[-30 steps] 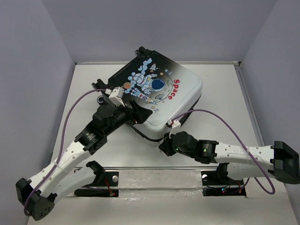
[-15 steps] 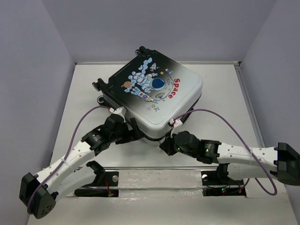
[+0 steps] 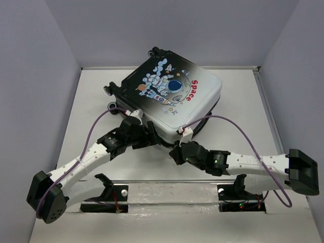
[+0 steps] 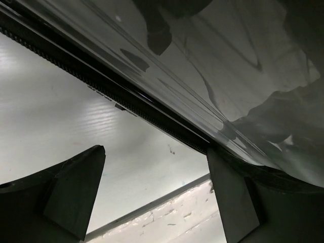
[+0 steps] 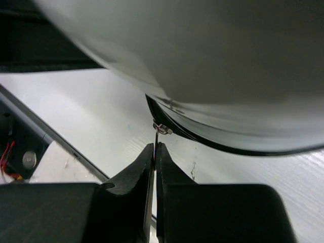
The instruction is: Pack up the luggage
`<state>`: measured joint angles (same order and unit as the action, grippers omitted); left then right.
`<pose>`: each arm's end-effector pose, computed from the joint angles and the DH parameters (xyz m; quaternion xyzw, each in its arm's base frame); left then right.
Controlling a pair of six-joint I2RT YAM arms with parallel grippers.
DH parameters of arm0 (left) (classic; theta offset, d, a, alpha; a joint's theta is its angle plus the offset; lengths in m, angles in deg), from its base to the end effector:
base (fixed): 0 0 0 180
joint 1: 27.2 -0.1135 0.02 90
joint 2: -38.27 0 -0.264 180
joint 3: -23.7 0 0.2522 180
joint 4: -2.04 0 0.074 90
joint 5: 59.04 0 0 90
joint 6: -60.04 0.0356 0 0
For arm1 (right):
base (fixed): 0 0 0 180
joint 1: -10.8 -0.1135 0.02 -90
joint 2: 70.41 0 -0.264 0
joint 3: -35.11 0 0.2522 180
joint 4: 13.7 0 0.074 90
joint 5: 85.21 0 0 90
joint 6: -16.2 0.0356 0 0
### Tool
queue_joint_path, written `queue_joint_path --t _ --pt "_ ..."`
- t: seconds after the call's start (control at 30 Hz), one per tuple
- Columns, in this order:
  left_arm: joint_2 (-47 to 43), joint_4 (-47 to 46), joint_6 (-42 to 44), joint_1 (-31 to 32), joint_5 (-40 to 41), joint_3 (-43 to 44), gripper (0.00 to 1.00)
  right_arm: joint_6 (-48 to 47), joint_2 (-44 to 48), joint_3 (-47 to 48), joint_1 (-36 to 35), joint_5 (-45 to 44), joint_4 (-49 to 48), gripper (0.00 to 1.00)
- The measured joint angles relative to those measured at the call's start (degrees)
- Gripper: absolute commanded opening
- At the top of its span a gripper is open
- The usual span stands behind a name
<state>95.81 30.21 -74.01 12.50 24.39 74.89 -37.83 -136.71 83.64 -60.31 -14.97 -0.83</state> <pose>0.1660 -0.1431 0.2464 -0.0069 0.8840 -0.3480 0.3122 0.0912 0.2294 0.2235 -0.1774 0.8416 0.3037 0.4098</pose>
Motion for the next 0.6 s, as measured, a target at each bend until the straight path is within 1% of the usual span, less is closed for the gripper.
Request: queue_joint_path --t 0.13,0.3,0.33,0.37,0.47,0.53,0.6 --pt "3.91 -2.82 0.02 1.11 0.39 1.68 0.92 -1.03 -6.34 4.22 -1.36 -5.29 -1.20 0.07" --pt "5.75 -5.01 0.13 1.53 0.55 2.05 0.93 -3.30 -13.42 8.37 -2.05 -12.11 -4.11 0.07" --pt "5.81 -5.03 0.33 1.55 0.55 2.12 0.95 -3.58 -14.88 9.07 -2.23 -13.33 -4.96 0.07" --pt "5.81 -4.68 0.76 1.55 0.66 2.32 0.98 -3.76 -16.11 9.46 -2.47 -14.78 -6.34 0.07" --pt "5.55 -1.57 2.78 1.42 1.25 4.07 0.99 -2.91 -17.42 9.16 -3.23 -17.20 -9.53 0.07" --pt "4.83 0.92 4.55 -0.35 0.52 6.40 0.99 -1.70 -16.90 7.74 -3.63 -17.62 -11.82 0.07" --pt "3.61 3.15 6.91 -5.31 -1.84 10.36 0.99 -0.76 -16.33 6.60 -3.72 -18.05 -13.40 0.07"
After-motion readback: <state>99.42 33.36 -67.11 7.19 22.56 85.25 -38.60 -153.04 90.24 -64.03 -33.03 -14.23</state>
